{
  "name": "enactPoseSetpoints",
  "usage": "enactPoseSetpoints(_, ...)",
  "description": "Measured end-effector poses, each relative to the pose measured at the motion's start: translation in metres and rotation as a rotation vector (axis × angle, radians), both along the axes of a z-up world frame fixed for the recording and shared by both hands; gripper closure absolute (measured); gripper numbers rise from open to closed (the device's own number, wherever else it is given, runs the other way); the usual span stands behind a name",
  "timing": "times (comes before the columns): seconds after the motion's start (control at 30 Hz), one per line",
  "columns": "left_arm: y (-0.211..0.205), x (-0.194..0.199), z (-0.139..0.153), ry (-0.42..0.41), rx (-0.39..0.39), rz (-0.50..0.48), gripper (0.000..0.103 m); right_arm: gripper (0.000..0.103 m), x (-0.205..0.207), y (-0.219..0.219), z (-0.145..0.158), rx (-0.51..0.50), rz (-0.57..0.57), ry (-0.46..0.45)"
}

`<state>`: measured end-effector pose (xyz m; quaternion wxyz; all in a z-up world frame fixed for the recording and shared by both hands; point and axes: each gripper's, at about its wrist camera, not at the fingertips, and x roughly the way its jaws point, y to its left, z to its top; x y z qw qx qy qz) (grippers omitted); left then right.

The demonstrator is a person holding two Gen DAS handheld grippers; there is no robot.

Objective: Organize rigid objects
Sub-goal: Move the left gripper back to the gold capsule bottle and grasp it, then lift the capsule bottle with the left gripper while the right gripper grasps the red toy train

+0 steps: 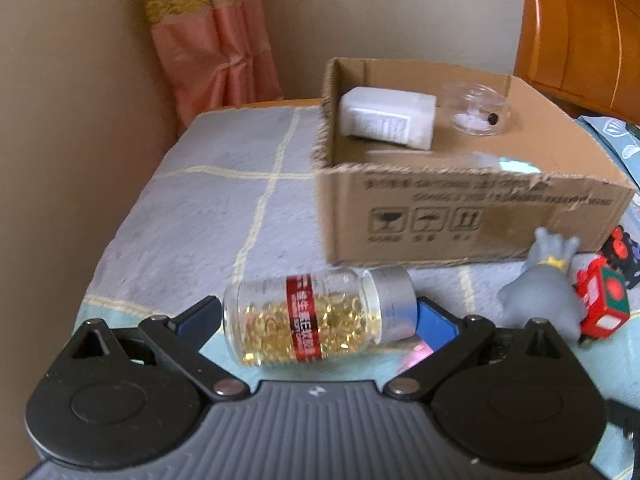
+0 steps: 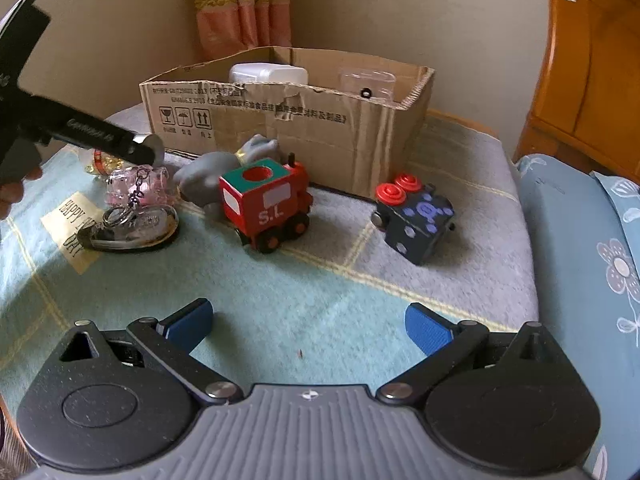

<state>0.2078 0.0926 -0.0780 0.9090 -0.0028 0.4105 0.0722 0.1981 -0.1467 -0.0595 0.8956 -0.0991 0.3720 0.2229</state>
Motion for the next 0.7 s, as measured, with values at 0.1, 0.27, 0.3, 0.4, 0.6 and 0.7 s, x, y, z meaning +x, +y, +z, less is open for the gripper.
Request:
enactPoseSetpoints(0.1, 0.009, -0.005, -0.002, 0.005, -0.012, 0.013, 0.002, 0.000, 0.008, 0.007, 0.001, -0.003, 0.032, 0.005)
enactPoseSetpoints(0.27, 0.016, -0.008, -0.006, 0.011, -0.037, 0.031, 0.002, 0.000, 0.018, 0.023, 0.002, -0.010, 0.100, 0.017)
enactPoseSetpoints(0.3, 0.016, -0.007, -0.007, 0.012, -0.042, 0.031, 0.002, 0.000, 0.020, 0.026, 0.002, -0.010, 0.119, 0.018)
enactPoseSetpoints(0.4, 0.016, -0.006, -0.008, 0.017, -0.045, 0.032, 0.002, 0.000, 0.026, 0.032, 0.002, -0.008, 0.183, 0.018)
enactPoseSetpoints(0.6, 0.018, -0.005, -0.012, 0.020, -0.056, 0.037, 0.002, 0.000, 0.043, 0.038, 0.003, -0.005, 0.279, 0.020)
enactPoseSetpoints(0.7, 0.019, -0.004, -0.013, 0.025, -0.059, 0.042, 0.002, 0.000, 0.050, 0.041, 0.003, -0.005, 0.301, 0.021)
